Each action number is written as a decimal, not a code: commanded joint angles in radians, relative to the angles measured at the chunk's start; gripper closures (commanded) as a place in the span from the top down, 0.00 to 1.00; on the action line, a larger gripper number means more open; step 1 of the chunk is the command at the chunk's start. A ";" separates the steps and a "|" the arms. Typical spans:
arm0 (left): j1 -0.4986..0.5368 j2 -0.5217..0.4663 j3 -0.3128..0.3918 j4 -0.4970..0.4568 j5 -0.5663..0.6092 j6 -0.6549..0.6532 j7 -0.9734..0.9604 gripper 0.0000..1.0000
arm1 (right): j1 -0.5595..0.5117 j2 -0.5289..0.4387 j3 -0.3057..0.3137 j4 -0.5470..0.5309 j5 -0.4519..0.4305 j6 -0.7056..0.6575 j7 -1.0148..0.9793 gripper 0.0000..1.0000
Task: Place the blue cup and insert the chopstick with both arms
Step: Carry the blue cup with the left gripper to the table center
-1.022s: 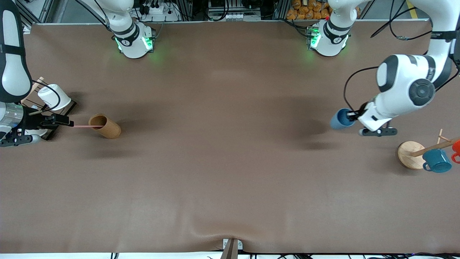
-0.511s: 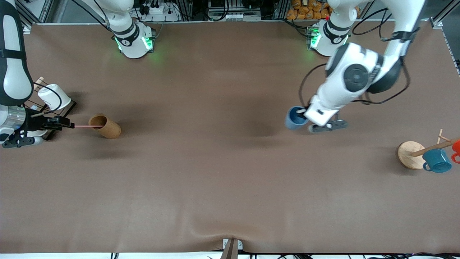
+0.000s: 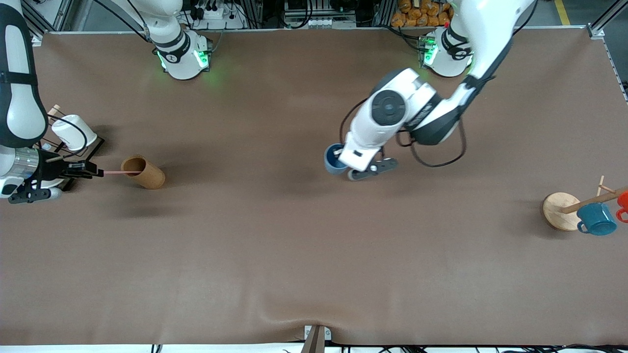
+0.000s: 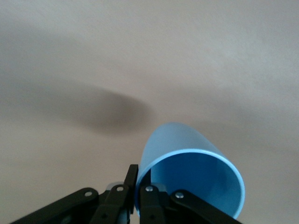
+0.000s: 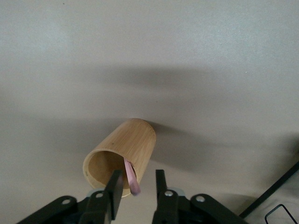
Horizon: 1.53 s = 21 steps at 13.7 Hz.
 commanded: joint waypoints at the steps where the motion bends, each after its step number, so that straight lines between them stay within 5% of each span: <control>1: -0.112 0.113 0.036 0.125 0.076 -0.017 -0.131 0.00 | -0.013 0.005 0.010 0.002 0.026 0.001 -0.008 0.34; 10: -0.287 0.156 0.127 0.118 0.139 0.100 -0.317 0.00 | -0.010 0.007 0.010 0.002 0.026 -0.002 0.007 0.23; 18: -0.305 0.193 0.152 0.112 0.176 0.124 -0.338 0.00 | -0.006 0.007 0.010 0.002 0.026 -0.007 0.009 0.17; 19: -0.305 0.194 0.155 0.112 0.176 0.124 -0.340 0.10 | -0.006 0.007 0.010 0.002 0.026 -0.007 0.009 0.17; 20: -0.305 0.194 0.155 0.113 0.176 0.124 -0.340 0.33 | -0.006 0.007 0.010 0.002 0.026 -0.007 0.009 0.17; 21: -0.305 0.194 0.155 0.113 0.176 0.124 -0.341 0.70 | -0.006 0.007 0.010 0.002 0.026 -0.007 0.009 0.16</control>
